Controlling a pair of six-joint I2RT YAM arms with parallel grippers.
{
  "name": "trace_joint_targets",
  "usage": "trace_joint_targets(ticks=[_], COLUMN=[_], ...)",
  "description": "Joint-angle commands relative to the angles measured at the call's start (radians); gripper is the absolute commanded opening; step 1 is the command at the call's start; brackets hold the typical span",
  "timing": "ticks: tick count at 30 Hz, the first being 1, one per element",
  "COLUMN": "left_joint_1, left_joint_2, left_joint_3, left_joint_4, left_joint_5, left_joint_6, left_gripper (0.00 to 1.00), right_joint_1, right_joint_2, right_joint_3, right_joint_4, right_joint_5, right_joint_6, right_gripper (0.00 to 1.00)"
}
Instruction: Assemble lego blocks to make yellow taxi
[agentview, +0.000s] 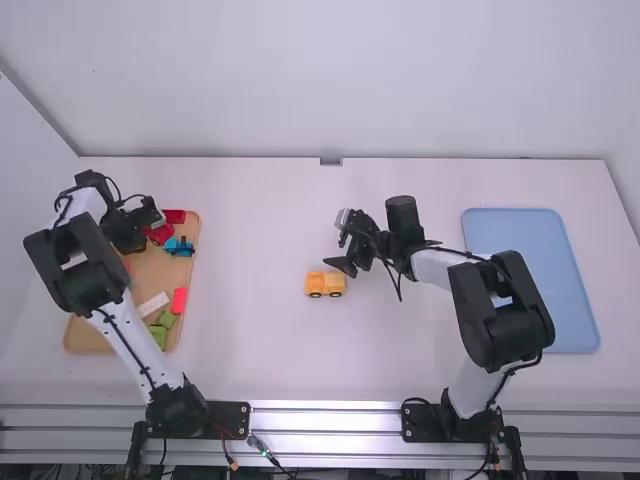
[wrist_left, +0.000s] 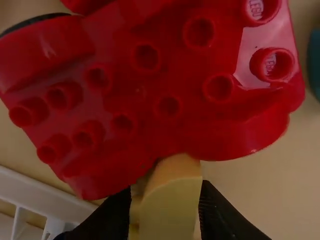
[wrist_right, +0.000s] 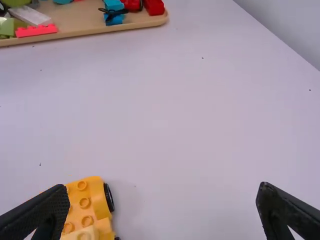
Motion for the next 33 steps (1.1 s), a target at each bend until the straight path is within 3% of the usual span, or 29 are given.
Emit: trace_joint_targets(ticks=[1, 10, 15, 19, 24, 29, 33], left_joint_1=[-0.008, -0.008, -0.008, -0.015, -0.022, -0.022, -0.022], left_joint_2=[0.008, 0.008, 0.008, 0.008, 0.008, 0.008, 0.008], left_joint_3=[-0.032, -0.039, -0.039, -0.039, -0.039, -0.039, -0.039], left_joint_4=[0.008, 0.019, 0.009, 0.006, 0.019, 0.016, 0.016], left_joint_5=[0.008, 0.008, 0.008, -0.038, -0.078, -0.072, -0.078], left_joint_6=[0.019, 0.014, 0.014, -0.002, -0.03, -0.031, -0.032], left_gripper=[0.35, 0.24, 0.27, 0.39, 0.38, 0.29, 0.32], right_joint_1=[0.001, 0.001, 0.0, 0.0, 0.0, 0.0, 0.0], right_joint_2=[-0.011, -0.011, -0.01, -0.011, -0.011, -0.011, -0.011], right_joint_3=[0.006, 0.006, 0.006, 0.006, 0.006, 0.006, 0.006], right_joint_4=[-0.004, -0.003, 0.0, 0.0, 0.0, -0.001, -0.003], right_joint_5=[-0.01, -0.011, -0.011, -0.009, -0.009, -0.009, -0.009], right_joint_6=[0.005, 0.005, 0.004, 0.005, 0.004, 0.005, 0.005], right_gripper=[0.99, 0.98, 0.99, 0.99, 0.99, 0.99, 0.99])
